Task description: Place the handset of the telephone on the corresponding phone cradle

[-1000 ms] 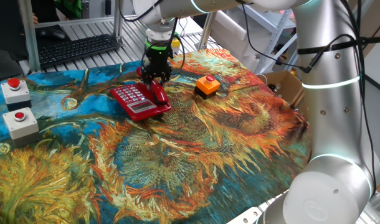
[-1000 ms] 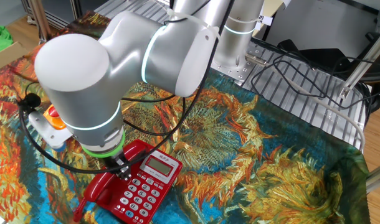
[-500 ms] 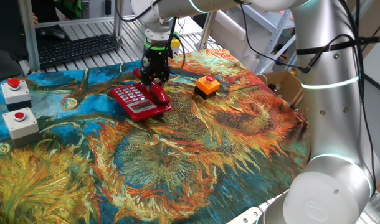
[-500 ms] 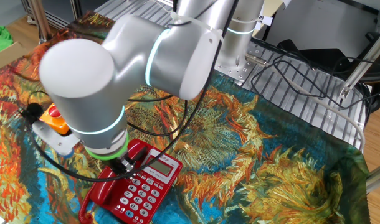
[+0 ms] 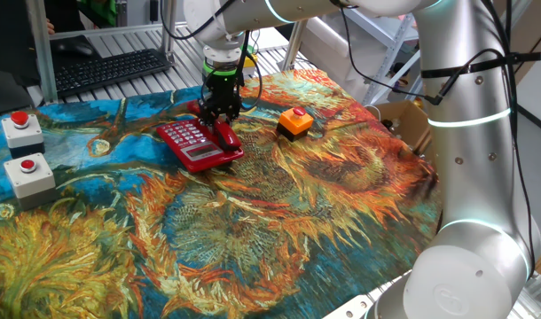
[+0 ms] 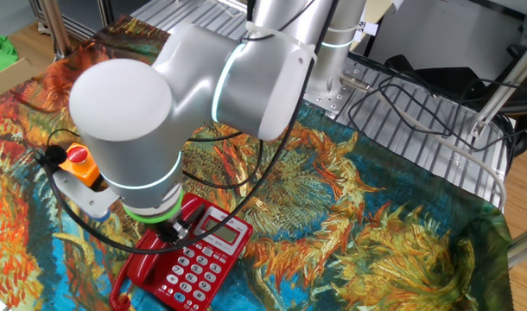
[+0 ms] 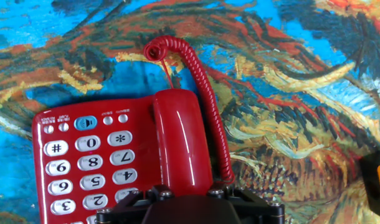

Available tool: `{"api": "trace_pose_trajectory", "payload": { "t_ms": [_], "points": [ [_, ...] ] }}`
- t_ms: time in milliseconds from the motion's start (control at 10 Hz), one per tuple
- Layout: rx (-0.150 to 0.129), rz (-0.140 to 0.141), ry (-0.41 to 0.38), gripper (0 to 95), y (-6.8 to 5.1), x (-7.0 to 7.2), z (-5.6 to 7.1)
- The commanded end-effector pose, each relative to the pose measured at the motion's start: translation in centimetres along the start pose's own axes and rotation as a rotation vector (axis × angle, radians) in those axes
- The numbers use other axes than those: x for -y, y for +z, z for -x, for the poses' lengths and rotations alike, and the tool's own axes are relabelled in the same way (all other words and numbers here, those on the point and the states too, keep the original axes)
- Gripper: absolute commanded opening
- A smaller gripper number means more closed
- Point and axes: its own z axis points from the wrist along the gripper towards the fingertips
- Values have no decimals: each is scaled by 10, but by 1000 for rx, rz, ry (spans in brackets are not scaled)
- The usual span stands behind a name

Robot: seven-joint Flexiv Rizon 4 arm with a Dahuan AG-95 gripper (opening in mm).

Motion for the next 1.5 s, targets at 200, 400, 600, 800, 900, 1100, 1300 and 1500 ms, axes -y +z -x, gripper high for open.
{"api": "trace_pose_trajectory", "payload": {
  "t_ms": [200,400,600,800,900,1100,1300,1500],
  "points": [
    [4,-29,-3,380,0,-1,-2],
    [3,-32,-2,570,-1,-2,-4],
    [4,-36,4,570,-2,-3,-6],
    [7,-43,15,760,-2,-4,-7],
    [7,-44,17,760,-2,-5,-8],
    [7,-45,42,760,-6,-4,-9],
    [-8,-38,76,760,-13,-1,-10],
    [-41,41,128,380,-25,12,-7]
  ]
}}
